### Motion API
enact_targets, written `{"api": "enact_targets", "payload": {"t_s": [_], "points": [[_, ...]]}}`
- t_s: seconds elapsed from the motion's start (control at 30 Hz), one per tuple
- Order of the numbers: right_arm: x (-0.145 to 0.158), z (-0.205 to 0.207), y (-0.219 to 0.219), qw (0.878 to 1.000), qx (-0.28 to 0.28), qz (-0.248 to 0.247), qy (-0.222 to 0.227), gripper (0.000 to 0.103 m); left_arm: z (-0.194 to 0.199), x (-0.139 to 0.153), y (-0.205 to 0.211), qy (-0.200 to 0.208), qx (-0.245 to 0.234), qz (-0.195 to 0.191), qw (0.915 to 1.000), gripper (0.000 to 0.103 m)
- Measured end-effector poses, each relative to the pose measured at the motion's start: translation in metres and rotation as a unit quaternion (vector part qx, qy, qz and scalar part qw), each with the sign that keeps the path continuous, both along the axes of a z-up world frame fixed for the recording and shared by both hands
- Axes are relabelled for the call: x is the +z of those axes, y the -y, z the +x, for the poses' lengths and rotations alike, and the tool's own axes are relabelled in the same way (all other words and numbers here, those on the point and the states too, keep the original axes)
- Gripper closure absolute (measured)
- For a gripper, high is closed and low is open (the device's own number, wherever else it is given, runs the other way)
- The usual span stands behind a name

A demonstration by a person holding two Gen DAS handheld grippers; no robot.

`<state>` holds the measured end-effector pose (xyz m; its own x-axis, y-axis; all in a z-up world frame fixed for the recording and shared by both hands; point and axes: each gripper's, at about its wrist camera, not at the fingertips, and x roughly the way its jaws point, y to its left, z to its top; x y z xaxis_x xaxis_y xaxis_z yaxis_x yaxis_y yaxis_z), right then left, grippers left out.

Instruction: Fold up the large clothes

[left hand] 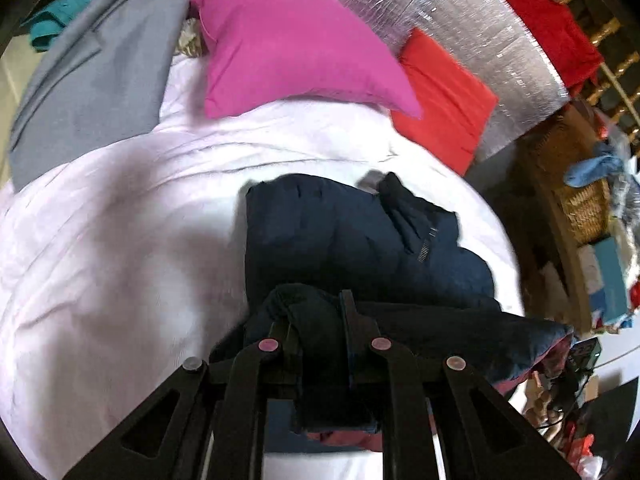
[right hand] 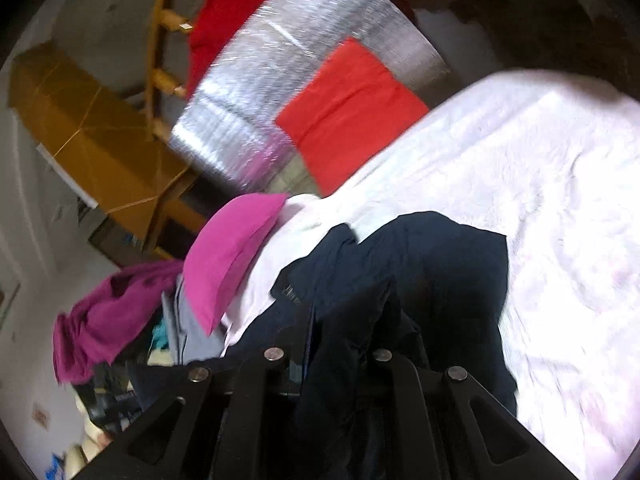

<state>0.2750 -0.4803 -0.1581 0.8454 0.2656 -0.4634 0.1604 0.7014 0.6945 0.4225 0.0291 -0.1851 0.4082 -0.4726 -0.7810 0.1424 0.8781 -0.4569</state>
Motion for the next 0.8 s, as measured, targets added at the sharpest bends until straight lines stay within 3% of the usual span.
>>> {"api": "enact_targets", "payload": {"t_s": [0.13, 0.33, 0.47, 0.57, 0.6, 0.67, 0.73, 0.8], "points": [[-0.014, 0.049, 0.006, 1.000, -0.007, -0.011, -0.028, 0.090, 0.044, -0.023, 0.017, -0.011, 0.003, 0.016, 0.9998, 0.088], [-0.038, 0.102, 0.026, 0.998, -0.015, 0.007, -0.065, 0.090, 0.097, -0.042, 0.022, -0.019, 0.008, -0.021, 0.9996, 0.086], [-0.067, 0.125, 0.050, 0.989, -0.012, 0.096, -0.110, 0.083, 0.120, -0.062, 0.027, -0.044, 0.014, -0.037, 0.9983, 0.083], [-0.076, 0.127, 0.068, 0.980, -0.004, 0.180, -0.090, 0.068, 0.128, -0.071, 0.021, -0.062, 0.023, -0.080, 0.9946, 0.076], [-0.076, 0.125, 0.074, 0.976, -0.005, 0.206, -0.074, 0.062, 0.129, -0.071, 0.014, -0.068, 0.031, -0.120, 0.9899, 0.069], [-0.066, 0.112, 0.083, 0.974, -0.029, 0.222, -0.032, 0.024, 0.126, -0.069, -0.002, -0.068, 0.050, -0.192, 0.9777, 0.054], [-0.049, 0.092, 0.089, 0.975, -0.052, 0.214, 0.014, 0.011, 0.112, -0.058, -0.024, -0.039, 0.093, -0.276, 0.9558, 0.019], [-0.032, 0.075, 0.088, 0.978, -0.051, 0.201, 0.026, 0.011, 0.087, -0.040, -0.045, 0.023, 0.150, -0.308, 0.9394, 0.015]]}}
